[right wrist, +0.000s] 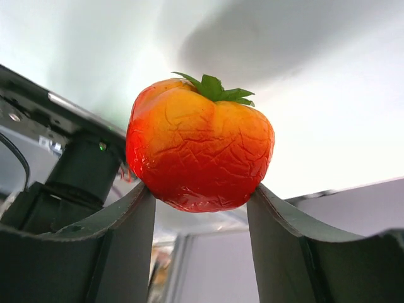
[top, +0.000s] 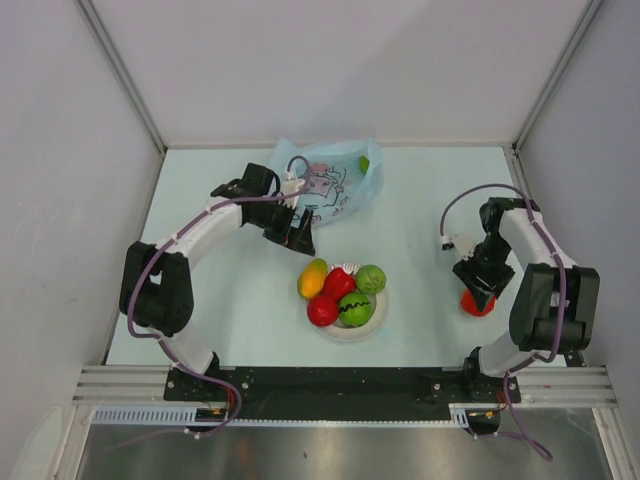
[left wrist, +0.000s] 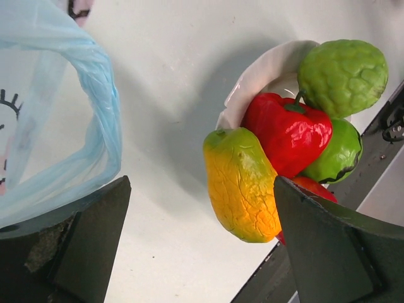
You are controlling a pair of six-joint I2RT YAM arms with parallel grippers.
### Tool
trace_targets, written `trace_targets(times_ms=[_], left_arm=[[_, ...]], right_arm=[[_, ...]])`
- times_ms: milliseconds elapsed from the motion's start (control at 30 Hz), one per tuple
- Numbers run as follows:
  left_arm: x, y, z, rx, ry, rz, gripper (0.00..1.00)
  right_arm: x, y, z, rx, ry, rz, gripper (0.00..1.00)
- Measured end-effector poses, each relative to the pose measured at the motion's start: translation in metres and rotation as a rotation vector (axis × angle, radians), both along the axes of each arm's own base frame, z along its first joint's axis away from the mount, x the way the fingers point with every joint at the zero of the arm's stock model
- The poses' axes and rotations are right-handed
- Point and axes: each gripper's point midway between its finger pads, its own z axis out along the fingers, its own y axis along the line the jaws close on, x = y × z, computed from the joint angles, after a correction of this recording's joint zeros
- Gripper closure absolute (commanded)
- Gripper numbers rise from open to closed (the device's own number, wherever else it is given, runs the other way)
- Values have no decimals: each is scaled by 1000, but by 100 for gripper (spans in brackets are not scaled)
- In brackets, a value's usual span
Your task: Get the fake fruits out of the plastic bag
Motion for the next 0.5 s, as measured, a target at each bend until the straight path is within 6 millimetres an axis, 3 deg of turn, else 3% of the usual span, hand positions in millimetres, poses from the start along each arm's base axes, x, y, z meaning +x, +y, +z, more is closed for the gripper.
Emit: trace_targets(times_ms=[200, 500], left_arm=[[9, 2, 3, 18, -44, 14, 0], [15, 4, 33, -6, -162, 27, 0]], right_arm=[[20, 50, 29, 75, -184, 192, 64], [8, 151, 82, 295, -449, 550, 60]])
